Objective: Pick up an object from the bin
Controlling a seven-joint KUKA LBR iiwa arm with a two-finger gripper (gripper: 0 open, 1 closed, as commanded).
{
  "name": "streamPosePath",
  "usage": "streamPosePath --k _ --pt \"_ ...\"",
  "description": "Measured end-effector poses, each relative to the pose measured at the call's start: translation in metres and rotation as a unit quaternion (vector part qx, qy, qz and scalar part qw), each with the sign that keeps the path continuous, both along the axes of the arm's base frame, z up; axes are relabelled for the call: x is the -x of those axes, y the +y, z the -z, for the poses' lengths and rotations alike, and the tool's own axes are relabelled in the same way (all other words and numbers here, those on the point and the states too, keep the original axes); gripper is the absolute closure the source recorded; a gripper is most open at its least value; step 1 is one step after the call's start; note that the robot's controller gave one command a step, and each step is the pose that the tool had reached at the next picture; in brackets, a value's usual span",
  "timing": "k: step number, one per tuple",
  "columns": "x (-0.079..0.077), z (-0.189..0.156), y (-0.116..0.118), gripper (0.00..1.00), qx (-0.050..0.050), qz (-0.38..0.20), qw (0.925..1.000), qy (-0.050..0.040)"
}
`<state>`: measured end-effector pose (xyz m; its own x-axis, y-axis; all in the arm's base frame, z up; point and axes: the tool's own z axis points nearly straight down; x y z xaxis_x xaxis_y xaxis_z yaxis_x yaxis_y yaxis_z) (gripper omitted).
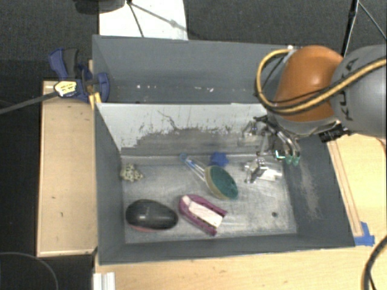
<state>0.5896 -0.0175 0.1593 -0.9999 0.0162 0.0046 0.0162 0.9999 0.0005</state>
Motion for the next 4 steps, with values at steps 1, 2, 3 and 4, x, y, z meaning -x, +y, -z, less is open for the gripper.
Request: streamPosePath --k 1,2,3,4 --pt "0.002 0.089 -0.088 0.0 0.0 -0.014 0.9999 -0.0067" --pt "0.002 0.057 -0.106 0.0 0.001 0.016 0.9999 -0.0065" --pt "0.007 0.055 -0.093 0.0 0.0 0.161 0.987 -0.0022" --pt "0.018 0.086 -0.076 0.0 0.001 0.281 0.9596 -0.0045"
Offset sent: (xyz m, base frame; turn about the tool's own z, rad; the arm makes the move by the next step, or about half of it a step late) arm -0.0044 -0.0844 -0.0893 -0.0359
